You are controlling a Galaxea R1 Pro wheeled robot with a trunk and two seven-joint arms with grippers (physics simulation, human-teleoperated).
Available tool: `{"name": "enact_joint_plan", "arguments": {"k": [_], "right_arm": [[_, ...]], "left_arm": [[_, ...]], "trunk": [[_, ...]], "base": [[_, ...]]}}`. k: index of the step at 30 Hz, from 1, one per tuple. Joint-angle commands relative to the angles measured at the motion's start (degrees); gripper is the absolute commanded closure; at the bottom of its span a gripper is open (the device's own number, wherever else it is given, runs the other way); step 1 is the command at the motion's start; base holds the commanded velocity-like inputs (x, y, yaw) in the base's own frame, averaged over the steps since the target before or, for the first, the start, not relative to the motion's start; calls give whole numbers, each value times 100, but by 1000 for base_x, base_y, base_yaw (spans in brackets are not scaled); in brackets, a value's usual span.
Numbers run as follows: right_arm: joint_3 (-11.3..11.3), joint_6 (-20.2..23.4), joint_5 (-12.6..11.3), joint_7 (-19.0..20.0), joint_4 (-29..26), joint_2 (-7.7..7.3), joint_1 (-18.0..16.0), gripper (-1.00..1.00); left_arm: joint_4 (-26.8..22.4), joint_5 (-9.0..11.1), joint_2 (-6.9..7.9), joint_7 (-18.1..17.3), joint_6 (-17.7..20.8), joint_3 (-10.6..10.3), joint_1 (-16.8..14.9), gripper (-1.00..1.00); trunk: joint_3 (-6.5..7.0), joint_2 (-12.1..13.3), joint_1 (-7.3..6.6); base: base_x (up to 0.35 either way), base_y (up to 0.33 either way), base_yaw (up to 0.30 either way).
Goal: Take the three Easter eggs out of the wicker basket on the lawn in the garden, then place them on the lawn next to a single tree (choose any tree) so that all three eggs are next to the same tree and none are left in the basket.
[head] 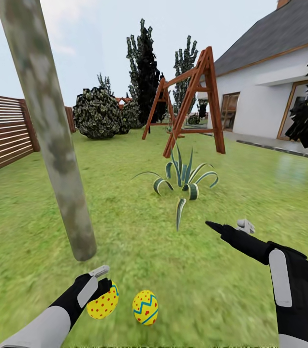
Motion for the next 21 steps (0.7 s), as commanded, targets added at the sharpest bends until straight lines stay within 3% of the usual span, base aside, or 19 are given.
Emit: {"name": "enact_joint_plan", "arguments": {"k": [1,15,21], "right_arm": [[-16,28,43,59,-1,6,-8,-100],[-16,28,43,60,2,6,-6,-100],[-16,28,43,62,-1,6,-7,-100]], "left_arm": [[-12,60,5,52,16,-47,-1,100],[-12,60,5,52,7,-47,-1,100],[-53,60,5,52,7,-47,-1,100]], "trunk": [[-29,-5,1],[-339,-23,37],[-339,-23,37]], "base": [[0,0,0],[0,0,0],[0,0,0]]}}
